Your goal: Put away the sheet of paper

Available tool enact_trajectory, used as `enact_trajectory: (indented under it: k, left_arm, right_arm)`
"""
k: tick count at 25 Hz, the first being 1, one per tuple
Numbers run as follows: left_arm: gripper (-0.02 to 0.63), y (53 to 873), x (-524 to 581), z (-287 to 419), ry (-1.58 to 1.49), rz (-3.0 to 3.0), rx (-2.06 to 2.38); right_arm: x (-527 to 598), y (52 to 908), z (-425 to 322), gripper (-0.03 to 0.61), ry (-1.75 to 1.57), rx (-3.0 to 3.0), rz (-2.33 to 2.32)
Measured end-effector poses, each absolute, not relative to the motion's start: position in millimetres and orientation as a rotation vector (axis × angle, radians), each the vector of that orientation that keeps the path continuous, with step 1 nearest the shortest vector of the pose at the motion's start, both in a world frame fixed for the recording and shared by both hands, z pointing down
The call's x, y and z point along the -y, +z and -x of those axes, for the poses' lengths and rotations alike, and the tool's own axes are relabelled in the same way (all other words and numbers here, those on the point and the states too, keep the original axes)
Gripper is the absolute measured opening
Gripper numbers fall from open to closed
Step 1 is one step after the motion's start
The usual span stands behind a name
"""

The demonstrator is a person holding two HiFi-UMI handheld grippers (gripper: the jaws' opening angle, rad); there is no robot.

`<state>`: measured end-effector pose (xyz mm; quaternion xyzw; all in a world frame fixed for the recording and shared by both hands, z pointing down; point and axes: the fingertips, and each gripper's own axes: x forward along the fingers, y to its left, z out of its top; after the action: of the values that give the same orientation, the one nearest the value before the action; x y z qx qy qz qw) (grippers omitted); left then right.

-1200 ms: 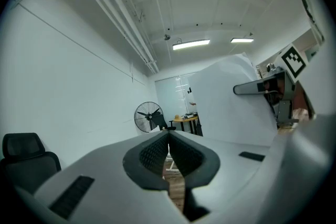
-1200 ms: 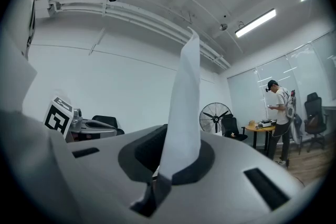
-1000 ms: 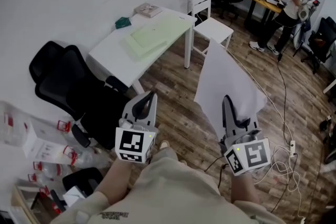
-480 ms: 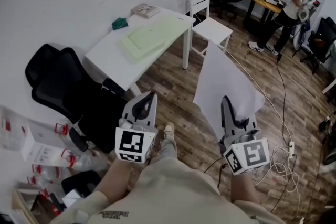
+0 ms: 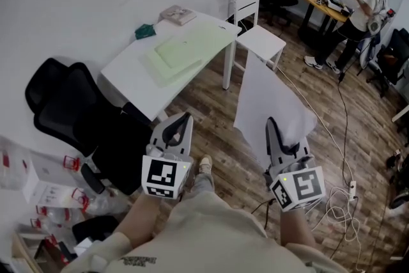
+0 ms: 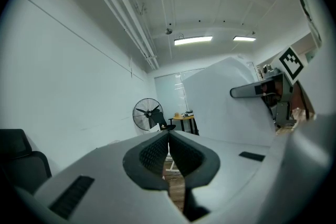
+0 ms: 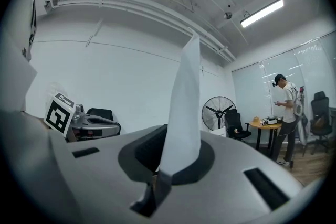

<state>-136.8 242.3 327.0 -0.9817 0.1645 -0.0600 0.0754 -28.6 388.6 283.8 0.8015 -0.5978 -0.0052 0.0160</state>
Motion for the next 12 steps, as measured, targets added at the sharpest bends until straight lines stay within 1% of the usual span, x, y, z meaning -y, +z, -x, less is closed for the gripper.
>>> enact_trajectory:
  k: [12]
  left_arm:
    - [0.021, 321.9, -138.3, 68.8, -0.192, 2.967, -0.455]
  right_arm:
    - [-287.8, 281.6, -33.4, 0.023, 0.046, 1.828, -2.463]
